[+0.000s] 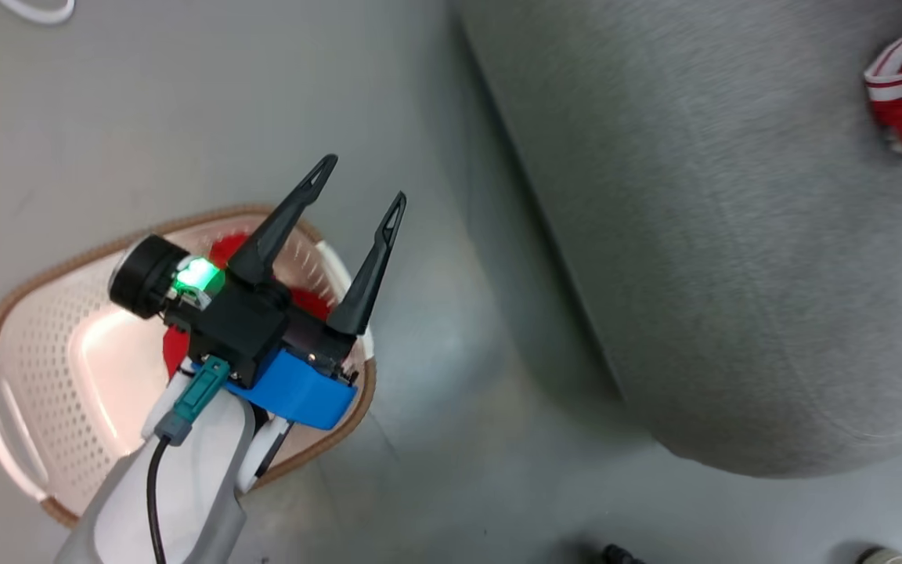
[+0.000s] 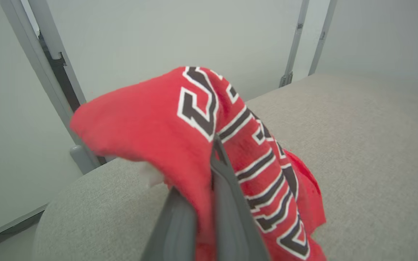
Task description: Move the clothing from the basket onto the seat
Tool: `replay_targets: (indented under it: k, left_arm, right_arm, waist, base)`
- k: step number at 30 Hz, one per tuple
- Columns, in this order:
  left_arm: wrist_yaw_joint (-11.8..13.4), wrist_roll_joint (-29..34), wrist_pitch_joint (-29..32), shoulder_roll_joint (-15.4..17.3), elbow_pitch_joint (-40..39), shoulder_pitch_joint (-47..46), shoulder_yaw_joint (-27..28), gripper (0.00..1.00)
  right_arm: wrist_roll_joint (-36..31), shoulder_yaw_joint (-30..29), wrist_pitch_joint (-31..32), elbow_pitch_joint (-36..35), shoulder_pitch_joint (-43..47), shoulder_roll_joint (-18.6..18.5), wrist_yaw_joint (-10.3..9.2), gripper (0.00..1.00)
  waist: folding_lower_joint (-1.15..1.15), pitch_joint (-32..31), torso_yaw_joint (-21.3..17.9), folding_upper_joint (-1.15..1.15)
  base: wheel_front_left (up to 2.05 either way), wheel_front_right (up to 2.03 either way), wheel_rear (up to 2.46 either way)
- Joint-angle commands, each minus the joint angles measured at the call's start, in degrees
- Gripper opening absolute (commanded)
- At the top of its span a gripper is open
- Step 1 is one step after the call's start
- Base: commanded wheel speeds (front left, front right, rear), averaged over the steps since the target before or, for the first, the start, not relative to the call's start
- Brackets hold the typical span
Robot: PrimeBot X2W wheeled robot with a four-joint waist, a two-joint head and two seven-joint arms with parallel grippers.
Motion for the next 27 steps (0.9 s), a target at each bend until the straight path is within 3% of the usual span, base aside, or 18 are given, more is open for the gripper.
replay_targets:
  k: [1,8,9,10,11,12,19,27]
  left_arm:
    - [0.0,-0.1,0.0,0.7,-0.7,-1.8,-0.4,1.00]
    - [0.0,-1.3,-0.2,1.0,0.3,-1.4,-0.9,1.00]
    - [0.0,-1.7,-0.3,0.6,0.8,-1.1,-1.0,1.00]
    - [0.0,-2.0,-0.4,0.2,1.1,-1.0,-1.0,1.00]
    - [0.0,-2.5,-0.4,0.0,1.7,-0.8,-1.1,1.00]
    - [0.0,-2.8,-0.4,-0.3,2.2,-0.5,-1.3,1.00]
    - [0.0,-5.4,-0.5,-4.0,4.3,4.0,0.5,1.00]
    - [0.1,-6.4,-0.4,-7.8,7.0,12.8,6.8,1.00]
  right_arm:
    - [0.2,-1.1,-0.6,1.0,1.3,0.1,0.02,0.00]
    - [-1.1,-3.5,-1.1,3.2,4.7,1.7,0.01,0.00]
    - [-1.6,-3.7,-1.1,3.1,5.4,1.7,0.01,0.07]
    - [-2.2,-4.0,-1.2,2.9,6.1,1.7,0.01,0.36]
    - [-2.9,-4.0,-1.2,2.4,6.8,2.0,0.01,0.56]
    - [-3.3,-4.1,-1.2,2.2,7.6,2.3,0.01,1.00]
    - [-10.2,-2.4,-1.1,-3.1,15.2,3.6,0.01,1.00]
    - [-14.4,0.8,-1.1,-12.5,25.9,7.0,0.01,1.00]
  waist:
    - [-0.02,6.4,4.6,0.00]
    - [-0.02,5.7,5.5,0.00]
    - [-0.02,4.7,5.6,0.00]
    - [-0.02,3.9,5.7,0.00]
    - [-0.02,2.9,5.8,0.00]
    - [-0.02,1.7,5.9,0.00]
    - [-0.02,-10.5,7.2,0.00]
    - [-0.02,-23.8,9.0,0.00]
  base:
    - [0.00,0.00,0.00]
    - [0.00,0.00,0.00]
    - [0.00,0.00,0.00]
    - [0.00,0.00,0.00]
    - [0.00,0.00,0.00]
    - [0.00,0.00,0.00]
    - [0.00,0.00,0.00]
    - [0.00,0.00,0.00]
